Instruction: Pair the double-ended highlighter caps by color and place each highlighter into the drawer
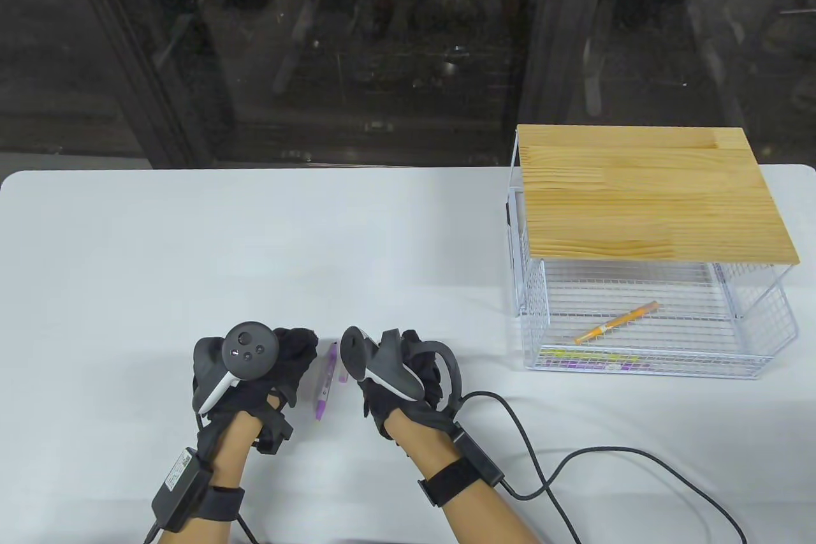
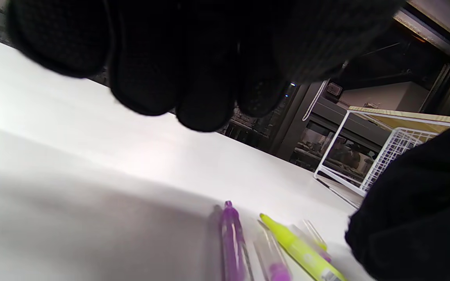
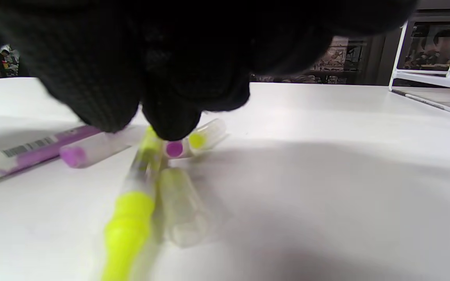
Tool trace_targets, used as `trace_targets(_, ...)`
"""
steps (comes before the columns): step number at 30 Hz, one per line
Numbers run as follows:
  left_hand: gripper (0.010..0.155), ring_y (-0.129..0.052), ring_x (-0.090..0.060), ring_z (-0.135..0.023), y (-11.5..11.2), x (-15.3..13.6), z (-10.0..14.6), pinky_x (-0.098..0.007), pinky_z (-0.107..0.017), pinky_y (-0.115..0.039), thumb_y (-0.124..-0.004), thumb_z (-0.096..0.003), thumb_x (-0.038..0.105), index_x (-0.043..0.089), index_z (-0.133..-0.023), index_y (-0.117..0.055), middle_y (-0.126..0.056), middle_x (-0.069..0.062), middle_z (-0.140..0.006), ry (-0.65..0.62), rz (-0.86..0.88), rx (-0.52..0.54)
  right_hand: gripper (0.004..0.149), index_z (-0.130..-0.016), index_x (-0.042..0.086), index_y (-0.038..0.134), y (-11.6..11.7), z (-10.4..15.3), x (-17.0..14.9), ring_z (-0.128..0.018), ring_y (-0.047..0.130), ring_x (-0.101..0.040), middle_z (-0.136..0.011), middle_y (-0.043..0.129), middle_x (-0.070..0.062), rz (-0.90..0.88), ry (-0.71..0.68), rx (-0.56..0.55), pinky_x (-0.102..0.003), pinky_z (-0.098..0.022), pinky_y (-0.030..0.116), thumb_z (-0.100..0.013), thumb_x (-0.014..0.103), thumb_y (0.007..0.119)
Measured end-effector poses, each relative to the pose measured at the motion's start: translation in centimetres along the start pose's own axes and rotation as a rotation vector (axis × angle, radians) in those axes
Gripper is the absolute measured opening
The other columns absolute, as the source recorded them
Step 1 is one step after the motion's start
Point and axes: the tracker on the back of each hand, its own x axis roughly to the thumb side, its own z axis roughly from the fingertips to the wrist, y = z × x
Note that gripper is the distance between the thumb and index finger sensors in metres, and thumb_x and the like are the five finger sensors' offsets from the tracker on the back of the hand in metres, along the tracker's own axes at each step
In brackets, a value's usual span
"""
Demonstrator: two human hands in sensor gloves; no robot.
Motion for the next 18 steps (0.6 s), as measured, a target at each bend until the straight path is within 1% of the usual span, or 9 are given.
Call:
trace_targets(6, 0.047, -0.095, -0.037, -0.068, 0.15, -0.26, -0.04, -0.059, -0.045, -0.081, -0.08, -0.0417, 0.044, 0.027, -0.084, -0.093, -0.1, -0.004, -0.08, 0.013, 0.012, 0.005, 0.037, -0.064, 0.027, 0.103, 0.86, -0.12, 0.29, -0.052, 0.088, -0.029, -0.054, 0.101, -0.001, 0.034, 0.005, -0.004, -0.039, -0.034, 0.078, -0.035, 0.049, 0.098)
trace_targets(18, 0.047, -0.095, -0.037, -0.068, 0.13, -0.3, -0.04, -0.059, -0.045, -0.081, -0.08, -0.0417, 0.045, 0.027, -0.084, -0.093, -0.1, -0.004, -0.081, 0.016, 0.011, 0.006, 0.035, -0.062, 0.027, 0.104, 1.02, -0.03, 0.45, -0.051, 0.089, -0.029, -0.052, 0.101, -0.001, 0.04, -0.005, -0.036, -0.039, -0.034, 0.078, -0.035, 0.049, 0.099)
